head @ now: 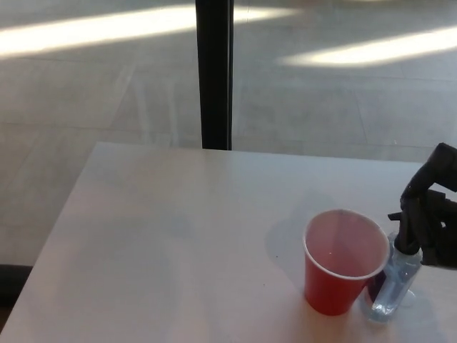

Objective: The robot uses its right hand fist to press the hand soap kept in the middle of the table to get liquid hand soap out

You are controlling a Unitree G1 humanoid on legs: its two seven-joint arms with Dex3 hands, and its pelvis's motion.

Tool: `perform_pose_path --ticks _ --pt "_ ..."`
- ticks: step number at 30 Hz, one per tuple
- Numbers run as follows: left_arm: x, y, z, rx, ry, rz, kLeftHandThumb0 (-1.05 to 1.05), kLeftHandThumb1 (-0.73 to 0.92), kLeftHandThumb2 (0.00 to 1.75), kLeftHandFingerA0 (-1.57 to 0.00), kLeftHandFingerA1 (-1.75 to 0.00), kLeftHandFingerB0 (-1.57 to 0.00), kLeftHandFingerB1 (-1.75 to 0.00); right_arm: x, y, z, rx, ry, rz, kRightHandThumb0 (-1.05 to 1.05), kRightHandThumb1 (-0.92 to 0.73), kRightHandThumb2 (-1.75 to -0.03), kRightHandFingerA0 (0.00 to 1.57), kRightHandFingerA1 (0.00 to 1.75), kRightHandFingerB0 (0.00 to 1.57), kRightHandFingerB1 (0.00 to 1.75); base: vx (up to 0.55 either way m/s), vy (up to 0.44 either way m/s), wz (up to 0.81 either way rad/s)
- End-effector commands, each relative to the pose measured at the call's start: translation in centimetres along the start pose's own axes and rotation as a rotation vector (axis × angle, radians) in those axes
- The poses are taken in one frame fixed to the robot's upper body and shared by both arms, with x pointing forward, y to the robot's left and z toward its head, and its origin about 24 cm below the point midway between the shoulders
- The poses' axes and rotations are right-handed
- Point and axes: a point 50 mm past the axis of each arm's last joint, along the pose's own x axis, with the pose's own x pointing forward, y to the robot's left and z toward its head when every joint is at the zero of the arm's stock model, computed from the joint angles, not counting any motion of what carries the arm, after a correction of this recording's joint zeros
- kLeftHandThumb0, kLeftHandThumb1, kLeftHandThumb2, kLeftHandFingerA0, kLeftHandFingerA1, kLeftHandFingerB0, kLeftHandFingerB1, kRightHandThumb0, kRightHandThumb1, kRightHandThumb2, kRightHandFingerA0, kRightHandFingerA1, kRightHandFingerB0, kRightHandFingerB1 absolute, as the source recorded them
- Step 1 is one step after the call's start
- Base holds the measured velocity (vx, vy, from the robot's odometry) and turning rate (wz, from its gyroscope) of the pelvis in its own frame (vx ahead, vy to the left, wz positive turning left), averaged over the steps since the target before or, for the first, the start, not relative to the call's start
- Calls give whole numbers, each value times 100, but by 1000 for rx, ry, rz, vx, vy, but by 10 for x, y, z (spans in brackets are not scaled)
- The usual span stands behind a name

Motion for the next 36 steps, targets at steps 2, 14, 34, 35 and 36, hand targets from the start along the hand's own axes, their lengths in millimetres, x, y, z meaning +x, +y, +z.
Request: perform_pose_path --ticks 2,14,34,35,36 --pt "0 20 -1 17 13 42 -18 45 99 -64 -84 -47 -74 16 -39 59 142 93 -94 -29 -64 -113 97 175 66 154 0 0 0" --pt "-1 20 -7 40 29 44 -17 50 93 -66 -88 -49 -76 3 -78 160 212 -197 -176 -29 -62 -112 95 175 68 137 0 0 0" --pt "-2 23 -10 19 36 53 -17 45 99 -68 -87 -48 -75 -244 -207 54 125 99 -1669 -61 -50 -114 137 146 63 104 0 0 0" --pt "-2 22 -10 19 34 51 -18 48 94 -65 -89 -50 -77 -249 -207 50 129 112 -1698 -69 -54 -114 123 143 63 110 0 0 0" --pt "-2 22 -10 22 33 50 -18 48 93 -66 -89 -51 -77 -259 -205 41 141 146 -1745 -67 -62 -119 112 138 55 104 0 0 0"
